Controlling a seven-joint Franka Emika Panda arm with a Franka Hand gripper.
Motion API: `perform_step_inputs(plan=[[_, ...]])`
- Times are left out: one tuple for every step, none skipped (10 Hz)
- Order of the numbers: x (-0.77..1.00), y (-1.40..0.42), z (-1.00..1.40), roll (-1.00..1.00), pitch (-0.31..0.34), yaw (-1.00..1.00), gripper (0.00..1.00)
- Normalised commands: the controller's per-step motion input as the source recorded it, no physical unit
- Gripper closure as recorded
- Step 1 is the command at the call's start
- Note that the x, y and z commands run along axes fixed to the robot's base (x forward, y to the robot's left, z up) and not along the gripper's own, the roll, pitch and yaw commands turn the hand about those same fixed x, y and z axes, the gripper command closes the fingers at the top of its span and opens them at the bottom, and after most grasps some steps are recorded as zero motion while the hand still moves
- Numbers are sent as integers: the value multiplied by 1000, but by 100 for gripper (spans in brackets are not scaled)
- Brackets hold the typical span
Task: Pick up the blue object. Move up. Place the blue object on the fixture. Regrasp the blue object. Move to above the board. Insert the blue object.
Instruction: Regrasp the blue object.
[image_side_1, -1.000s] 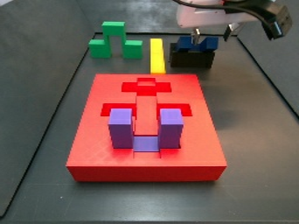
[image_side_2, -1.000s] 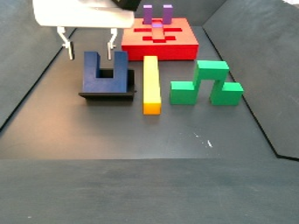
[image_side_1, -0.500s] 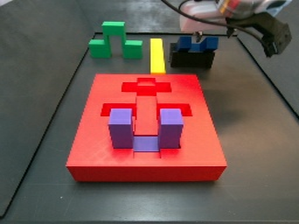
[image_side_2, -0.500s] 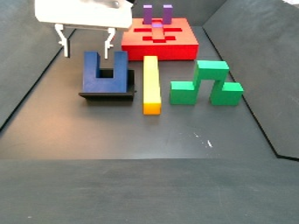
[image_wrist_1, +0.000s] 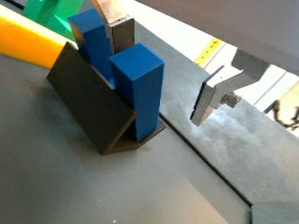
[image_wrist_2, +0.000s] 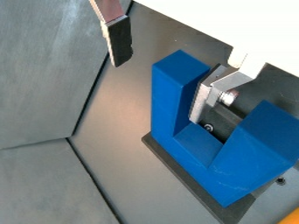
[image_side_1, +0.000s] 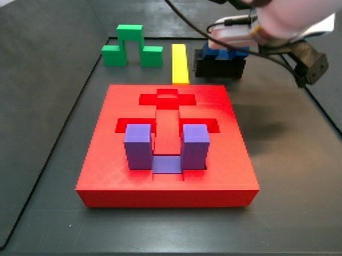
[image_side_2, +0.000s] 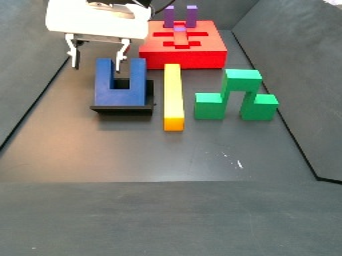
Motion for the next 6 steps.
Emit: perform_step_inputs(plan=[[0,-17,-46,137,0,0,0],[0,0,-57,126,0,11,0],[0,0,-63,160,0,0,0],[0,0,-109,200,0,0,0],[0,-3,-131,166,0,0,0],[0,0,0,40,0,0,0]])
